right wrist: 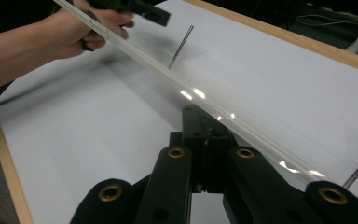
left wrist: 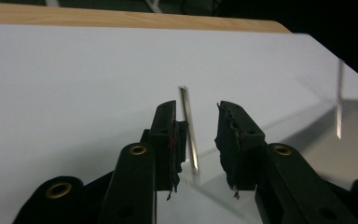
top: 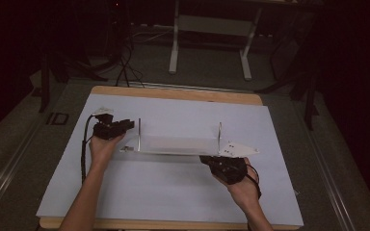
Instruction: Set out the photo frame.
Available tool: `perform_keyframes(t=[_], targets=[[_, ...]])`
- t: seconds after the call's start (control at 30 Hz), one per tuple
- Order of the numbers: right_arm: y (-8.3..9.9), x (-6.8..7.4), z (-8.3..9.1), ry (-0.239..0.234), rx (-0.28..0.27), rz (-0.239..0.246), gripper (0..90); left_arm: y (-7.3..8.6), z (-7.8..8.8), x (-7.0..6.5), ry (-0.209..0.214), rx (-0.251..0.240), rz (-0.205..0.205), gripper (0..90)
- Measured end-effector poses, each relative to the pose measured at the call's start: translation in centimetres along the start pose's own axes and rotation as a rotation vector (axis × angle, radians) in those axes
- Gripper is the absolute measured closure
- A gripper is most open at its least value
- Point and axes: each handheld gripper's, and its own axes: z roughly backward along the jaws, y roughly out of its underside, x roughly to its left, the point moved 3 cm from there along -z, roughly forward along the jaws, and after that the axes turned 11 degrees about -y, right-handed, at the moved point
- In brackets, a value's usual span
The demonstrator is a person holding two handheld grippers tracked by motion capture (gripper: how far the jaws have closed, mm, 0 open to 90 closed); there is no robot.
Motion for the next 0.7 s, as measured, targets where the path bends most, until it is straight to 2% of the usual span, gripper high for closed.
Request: perform_keyframes(t=[0.07,0.2,0.3,0.37,0.43,0.6,0.67,0.7], targets=[[-0.2,-0.1,0.0,0.003,-0.003,0.0,90.0,0.2,0.9,-0.1,-0.017,-0.003,-0.054,66.3],[-0.6,-0.3,0.0,0.005,-0.006,0.005,90.0,0.6,2.5,-0.2,-0.033,-0.038,-0.111,66.0],[-0.9,-0.5,0.0,0.004,-0.01,0.003,90.0,0.9,3.5,-0.2,-0.038,-0.063,-0.143,65.5],[-1.1,-0.6,0.0,0.008,-0.013,0.002,90.0,1.2,3.9,-0.1,-0.016,-0.085,-0.143,64.7],[-1.3,-0.8,0.0,0.008,-0.016,0.001,90.0,1.4,4.3,-0.1,-0.012,-0.096,-0.154,64.8],[-2.0,-1.2,0.0,0.009,-0.022,-0.002,90.0,2.1,4.9,-0.5,-0.03,-0.098,-0.209,63.0],[-2.3,-1.4,0.0,0.012,-0.024,-0.002,90.0,2.3,4.9,-0.6,-0.059,-0.083,-0.244,63.4],[-2.3,-1.4,0.0,0.012,-0.024,-0.002,90.0,2.3,4.9,-0.6,-0.059,-0.083,-0.244,63.5]])
